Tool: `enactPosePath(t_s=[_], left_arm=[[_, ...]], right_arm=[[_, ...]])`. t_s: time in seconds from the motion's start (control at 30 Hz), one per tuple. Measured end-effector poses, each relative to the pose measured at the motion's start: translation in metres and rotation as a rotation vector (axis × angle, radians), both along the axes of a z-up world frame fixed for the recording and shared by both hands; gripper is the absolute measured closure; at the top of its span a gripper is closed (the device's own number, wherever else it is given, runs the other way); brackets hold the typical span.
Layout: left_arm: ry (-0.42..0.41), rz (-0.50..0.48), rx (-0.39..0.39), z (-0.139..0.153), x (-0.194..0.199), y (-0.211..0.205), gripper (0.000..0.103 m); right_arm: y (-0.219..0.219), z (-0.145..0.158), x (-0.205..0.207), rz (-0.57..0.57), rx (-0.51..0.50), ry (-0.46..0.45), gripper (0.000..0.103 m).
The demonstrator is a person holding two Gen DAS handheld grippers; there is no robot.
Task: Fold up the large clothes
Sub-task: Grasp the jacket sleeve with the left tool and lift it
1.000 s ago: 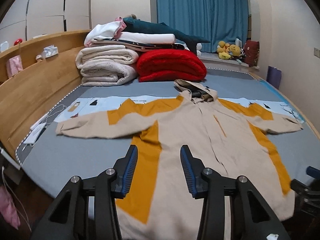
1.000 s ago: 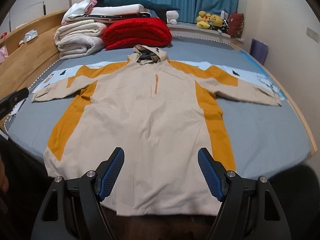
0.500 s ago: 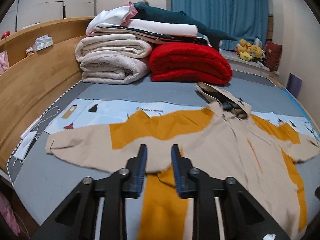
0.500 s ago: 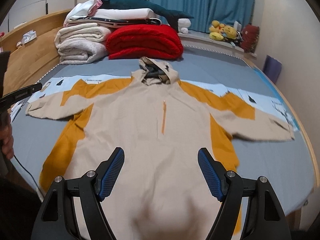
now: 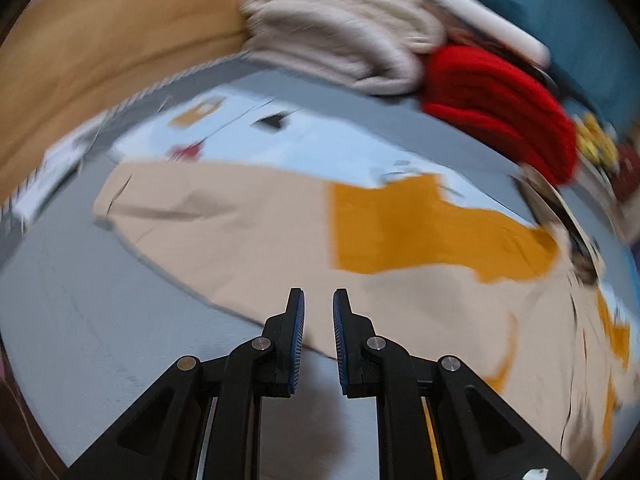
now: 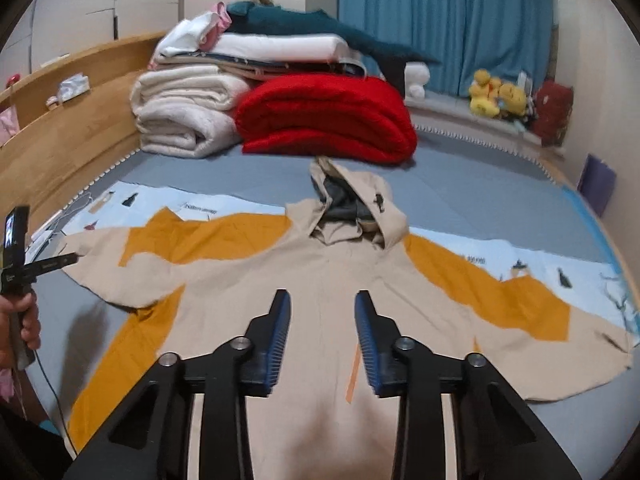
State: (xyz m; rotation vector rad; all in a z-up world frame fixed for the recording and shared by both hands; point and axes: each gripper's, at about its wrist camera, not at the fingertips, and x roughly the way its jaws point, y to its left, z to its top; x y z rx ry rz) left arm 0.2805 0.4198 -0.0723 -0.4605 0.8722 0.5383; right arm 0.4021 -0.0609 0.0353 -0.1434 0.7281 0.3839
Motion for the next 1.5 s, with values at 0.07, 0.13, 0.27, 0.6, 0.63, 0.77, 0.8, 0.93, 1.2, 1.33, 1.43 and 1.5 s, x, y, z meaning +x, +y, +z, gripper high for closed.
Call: enactPosePath(t_s=[0.07, 0.13, 0.27, 0.6, 0.63, 0.77, 0.8, 0.93, 1.2, 1.33, 1.43, 1.5], left_arm=[[-0.009, 0.089, -0.057, -0.013, -0.008, 0.033, 0.089], [-0.021, 0.183, -0.106, -0.024, -0.019, 0.066, 0.089], [-0.075, 0.341, -0.224, -0.045, -0.039, 0.117, 0.08], [-0.16, 0.488, -0.363, -0.086, -0.054, 0.186, 0.078], [-0.168, 0.489, -0.363, -0.087, -0.052, 0.189, 0.078], [-0.173, 0.459, -0.355, -0.088, -0.042, 0.197, 0.099], [-0.162, 0.466, -0.34, -0.085, -0.041, 0.198, 0.099], [-0.206, 0.497, -0.182, -0.028, -0.037, 0.175, 0.103], [-0.432, 0.207, 0.048, 0.132, -0.017, 0.018, 0.103], [-0.474, -0.018, 0.026, 0.161, 0.006, -0.1, 0.103], [-0.463, -0.188, -0.007, 0.152, 0.03, -0.175, 0.103], [-0.432, -0.317, -0.034, 0.136, 0.053, -0.227, 0.103]], right_arm=[[0.0, -0.011, 0.014, -0.006, 0.022, 0.062, 0.07], [0.0, -0.018, 0.023, -0.016, 0.022, 0.093, 0.07], [0.0, -0.03, 0.034, 0.0, 0.011, 0.117, 0.065], [0.001, -0.059, 0.045, 0.028, 0.012, 0.19, 0.047], [0.001, -0.061, 0.046, 0.026, 0.012, 0.2, 0.047], [0.001, -0.067, 0.05, 0.015, -0.004, 0.209, 0.047], [0.002, -0.068, 0.049, 0.014, -0.013, 0.209, 0.048], [-0.008, -0.062, 0.045, -0.014, 0.008, 0.222, 0.053], [-0.044, -0.033, 0.024, -0.077, 0.051, 0.18, 0.08], [-0.064, -0.021, 0.013, -0.105, 0.108, 0.181, 0.08], [-0.077, -0.018, 0.004, -0.123, 0.122, 0.185, 0.079], [-0.086, -0.022, 0.0, -0.145, 0.119, 0.207, 0.077]])
